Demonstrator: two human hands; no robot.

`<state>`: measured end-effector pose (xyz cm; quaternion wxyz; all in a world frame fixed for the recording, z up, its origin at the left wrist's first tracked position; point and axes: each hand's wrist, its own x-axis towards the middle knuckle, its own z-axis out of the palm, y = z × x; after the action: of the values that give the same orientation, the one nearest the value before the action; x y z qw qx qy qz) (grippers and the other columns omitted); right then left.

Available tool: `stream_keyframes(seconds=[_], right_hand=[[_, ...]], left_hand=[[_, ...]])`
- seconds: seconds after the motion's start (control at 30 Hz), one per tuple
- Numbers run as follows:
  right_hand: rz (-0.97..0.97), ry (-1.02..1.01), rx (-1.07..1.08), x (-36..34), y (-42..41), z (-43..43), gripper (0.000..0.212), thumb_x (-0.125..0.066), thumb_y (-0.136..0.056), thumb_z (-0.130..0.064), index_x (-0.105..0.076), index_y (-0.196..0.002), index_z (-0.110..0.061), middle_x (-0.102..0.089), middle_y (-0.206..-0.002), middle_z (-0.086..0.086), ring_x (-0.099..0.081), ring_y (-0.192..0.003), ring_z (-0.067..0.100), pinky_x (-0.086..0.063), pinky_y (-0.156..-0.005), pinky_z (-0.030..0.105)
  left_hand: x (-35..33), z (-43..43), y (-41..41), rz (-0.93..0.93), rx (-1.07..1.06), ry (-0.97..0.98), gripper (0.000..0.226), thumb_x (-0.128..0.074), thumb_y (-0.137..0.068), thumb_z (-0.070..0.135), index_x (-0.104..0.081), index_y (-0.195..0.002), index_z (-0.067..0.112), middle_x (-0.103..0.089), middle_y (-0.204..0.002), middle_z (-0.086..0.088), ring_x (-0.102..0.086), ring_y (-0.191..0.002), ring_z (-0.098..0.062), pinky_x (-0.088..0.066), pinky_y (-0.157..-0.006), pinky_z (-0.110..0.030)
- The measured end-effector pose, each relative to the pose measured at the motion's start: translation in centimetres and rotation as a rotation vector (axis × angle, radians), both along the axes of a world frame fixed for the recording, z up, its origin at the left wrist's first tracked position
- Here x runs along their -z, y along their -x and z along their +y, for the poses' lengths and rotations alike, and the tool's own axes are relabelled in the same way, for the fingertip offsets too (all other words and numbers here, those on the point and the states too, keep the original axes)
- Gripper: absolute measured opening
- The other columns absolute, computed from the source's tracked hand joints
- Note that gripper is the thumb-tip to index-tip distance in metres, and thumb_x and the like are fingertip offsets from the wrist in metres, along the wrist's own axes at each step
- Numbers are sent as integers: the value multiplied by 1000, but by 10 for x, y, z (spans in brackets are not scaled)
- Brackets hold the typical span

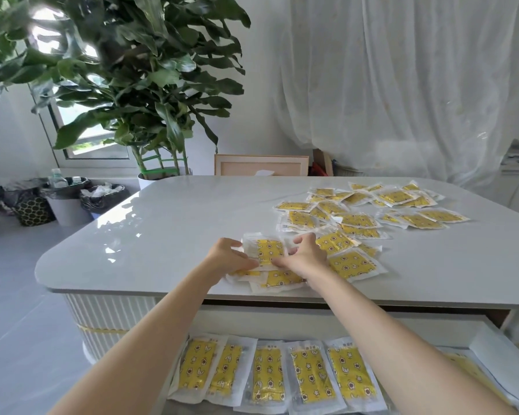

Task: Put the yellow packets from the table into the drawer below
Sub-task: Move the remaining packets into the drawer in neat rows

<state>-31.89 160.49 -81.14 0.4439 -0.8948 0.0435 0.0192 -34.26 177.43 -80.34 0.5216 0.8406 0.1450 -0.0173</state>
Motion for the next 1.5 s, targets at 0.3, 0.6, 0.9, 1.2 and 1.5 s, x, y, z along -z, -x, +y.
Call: stream_keyframes(seconds=[0.3, 0.6, 0.9, 1.2, 1.5], right_hand=[[63, 197, -73, -7, -9, 6, 77, -73, -65, -66, -48, -122, -21, -51, -131, 9, -33, -131, 31, -32, -105, 46], [12, -108, -70, -6, -14, 10, 36, -68, -69, -46, -46, -67, -17, -55, -80, 1, -53, -97, 29, -39, -96, 42], [-141, -314, 12, -34, 11, -6, 39, -62, -91, -23, -57, -123, -3, -63, -119, 9, -59, -112, 27, -46, -97, 40], [31, -492, -77, -46, 33, -19, 42, -64, -91, -17, -51, -126, 4, -55, -118, 12, -49, -108, 21, -36, -88, 30], [172, -770, -49, -49, 48, -23, 30, -70, -86, -16, -53, -109, -8, -63, -105, 10, -62, -93, 24, -51, -89, 44]], left_hand=[[-2, 5, 4, 23, 81, -46, 76, -85, -68, 22, -49, -134, 7, -55, -89, -1, -55, -82, -17, -43, -61, -21], [2, 11, 0, 63, -22, -117, 81, -82, -69, 38, -40, -134, 11, -47, -128, -5, -50, -103, -21, -46, -80, -30], [-4, 8, 5, 203, 2, -378, 70, -72, -72, 57, -52, -109, 0, -46, -96, -8, -42, -62, -13, -32, -49, -21], [-16, -2, 24, 28, -33, -151, 23, -60, -88, 34, -59, -98, 13, -55, -88, -4, -49, -78, -22, -39, -61, -23], [-41, -31, 34, -164, -67, 450, 21, -62, -91, 20, -51, -74, 13, -55, -77, -6, -52, -63, -17, -48, -64, -29]])
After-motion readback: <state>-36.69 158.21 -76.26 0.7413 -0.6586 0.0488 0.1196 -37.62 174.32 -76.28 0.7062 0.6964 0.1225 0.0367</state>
